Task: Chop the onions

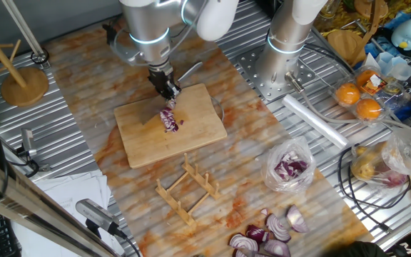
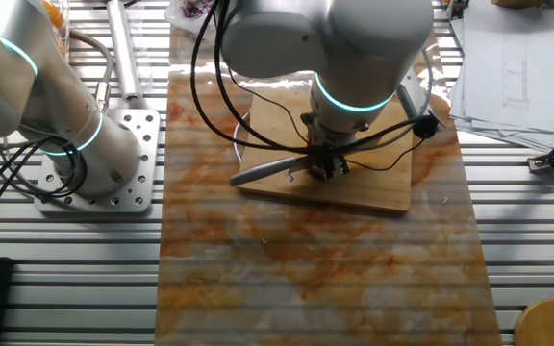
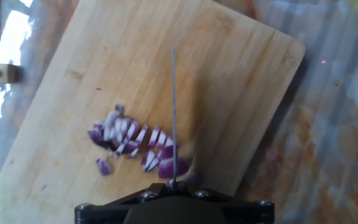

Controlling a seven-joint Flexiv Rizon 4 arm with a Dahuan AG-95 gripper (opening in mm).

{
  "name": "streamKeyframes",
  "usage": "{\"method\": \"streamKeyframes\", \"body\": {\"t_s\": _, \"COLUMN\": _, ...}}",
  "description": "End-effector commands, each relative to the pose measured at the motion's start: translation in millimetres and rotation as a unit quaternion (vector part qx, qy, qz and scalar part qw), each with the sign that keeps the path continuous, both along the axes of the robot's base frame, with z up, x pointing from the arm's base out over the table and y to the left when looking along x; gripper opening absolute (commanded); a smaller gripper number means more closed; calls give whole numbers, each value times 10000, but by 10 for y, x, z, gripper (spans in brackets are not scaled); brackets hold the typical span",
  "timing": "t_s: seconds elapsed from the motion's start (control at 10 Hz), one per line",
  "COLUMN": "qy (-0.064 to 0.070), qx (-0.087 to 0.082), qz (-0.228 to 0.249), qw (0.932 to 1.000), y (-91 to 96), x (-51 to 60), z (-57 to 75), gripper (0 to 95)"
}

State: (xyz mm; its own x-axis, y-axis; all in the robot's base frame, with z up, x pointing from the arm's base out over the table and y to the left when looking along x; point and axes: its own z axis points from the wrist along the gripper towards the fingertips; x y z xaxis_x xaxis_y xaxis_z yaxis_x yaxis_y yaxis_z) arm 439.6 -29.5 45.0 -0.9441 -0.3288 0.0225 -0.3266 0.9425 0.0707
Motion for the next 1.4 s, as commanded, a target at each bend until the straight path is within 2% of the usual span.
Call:
{"method": "streamKeyframes", "body": {"t_s": 0.1, "qy": -154, "qx": 66, "qz": -93, "qw": 9998, "y": 14, "x": 15, "z": -194, "gripper": 0}}
{"method": "streamKeyframes", "body": {"t_s": 0.2, "qy": -107, "qx": 129, "qz": -121, "qw": 9998, "y": 30, "x": 16, "z": -196, "gripper": 0}}
{"method": "streamKeyframes", "body": {"t_s": 0.3, "qy": -150, "qx": 49, "qz": -72, "qw": 9998, "y": 25, "x": 23, "z": -146, "gripper": 0}}
{"method": "streamKeyframes", "body": {"t_s": 0.6, "qy": 88, "qx": 90, "qz": 6, "qw": 9999, "y": -57, "x": 53, "z": 268, "gripper": 0}}
{"method": "streamKeyframes", "body": {"t_s": 0.7, "qy": 116, "qx": 75, "qz": -8, "qw": 9999, "y": -95, "x": 22, "z": 321, "gripper": 0}}
{"method": "streamKeyframes", "body": {"t_s": 1.0, "qy": 142, "qx": 13, "qz": -422, "qw": 9990, "y": -105, "x": 15, "z": 280, "gripper": 0}}
{"method": "streamKeyframes", "body": {"t_s": 1.1, "qy": 180, "qx": -74, "qz": -496, "qw": 9986, "y": -118, "x": 27, "z": 237, "gripper": 0}}
{"method": "streamKeyframes", "body": {"t_s": 1.3, "qy": 195, "qx": -107, "qz": -491, "qw": 9985, "y": -138, "x": 52, "z": 173, "gripper": 0}}
{"method": "streamKeyframes", "body": {"t_s": 1.4, "qy": 204, "qx": -186, "qz": -436, "qw": 9987, "y": -144, "x": 60, "z": 152, "gripper": 0}}
